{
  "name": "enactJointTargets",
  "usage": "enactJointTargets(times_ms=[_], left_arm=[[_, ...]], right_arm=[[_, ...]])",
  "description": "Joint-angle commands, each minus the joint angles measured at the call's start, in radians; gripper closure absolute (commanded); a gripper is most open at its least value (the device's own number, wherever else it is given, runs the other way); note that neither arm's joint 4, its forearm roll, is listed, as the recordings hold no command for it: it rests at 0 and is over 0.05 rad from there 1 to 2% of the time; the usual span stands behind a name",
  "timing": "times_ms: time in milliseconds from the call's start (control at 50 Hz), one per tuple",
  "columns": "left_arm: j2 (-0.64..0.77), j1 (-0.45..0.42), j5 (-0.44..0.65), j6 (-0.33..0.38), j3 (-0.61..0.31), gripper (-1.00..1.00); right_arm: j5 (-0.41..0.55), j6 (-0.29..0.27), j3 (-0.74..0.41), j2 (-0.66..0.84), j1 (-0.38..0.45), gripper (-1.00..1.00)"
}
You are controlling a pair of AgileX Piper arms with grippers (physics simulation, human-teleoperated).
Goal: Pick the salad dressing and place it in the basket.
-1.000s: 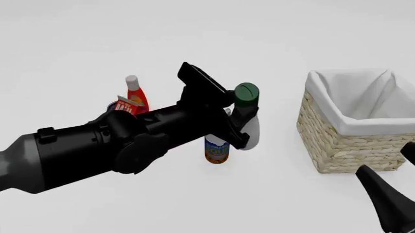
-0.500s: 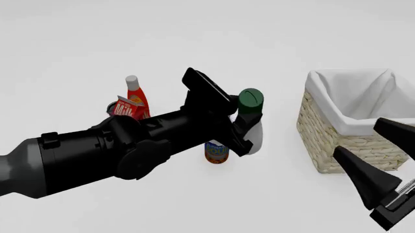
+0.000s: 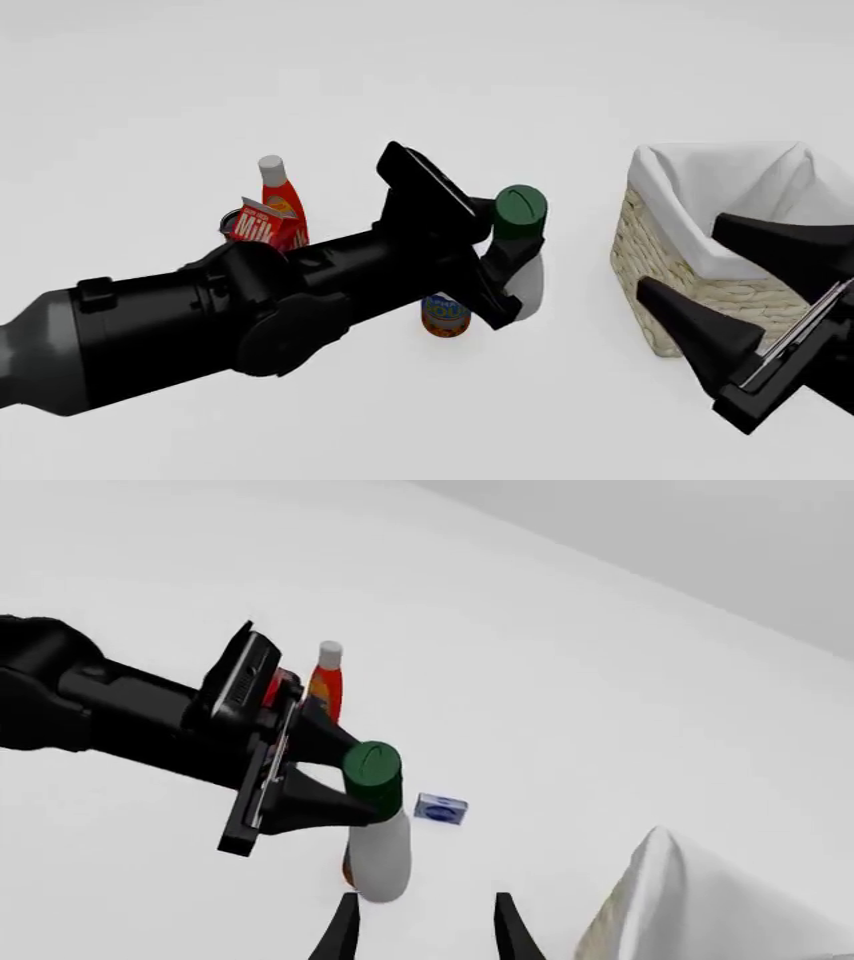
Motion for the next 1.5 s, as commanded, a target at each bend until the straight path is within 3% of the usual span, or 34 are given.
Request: enactJointTargets(times_ms=[20,1500], left_arm=[[-0.013,-0.006,0.003,0.022,-0.008,1.0],[-0.056,-0.053,0.033,0.028,-0.008,1.0]], right_arm=[[-0.027,0.0,-0.011,0.047,0.026,-1.0],[-0.178,-0.01,0.002,0.245,0.1,-1.0]])
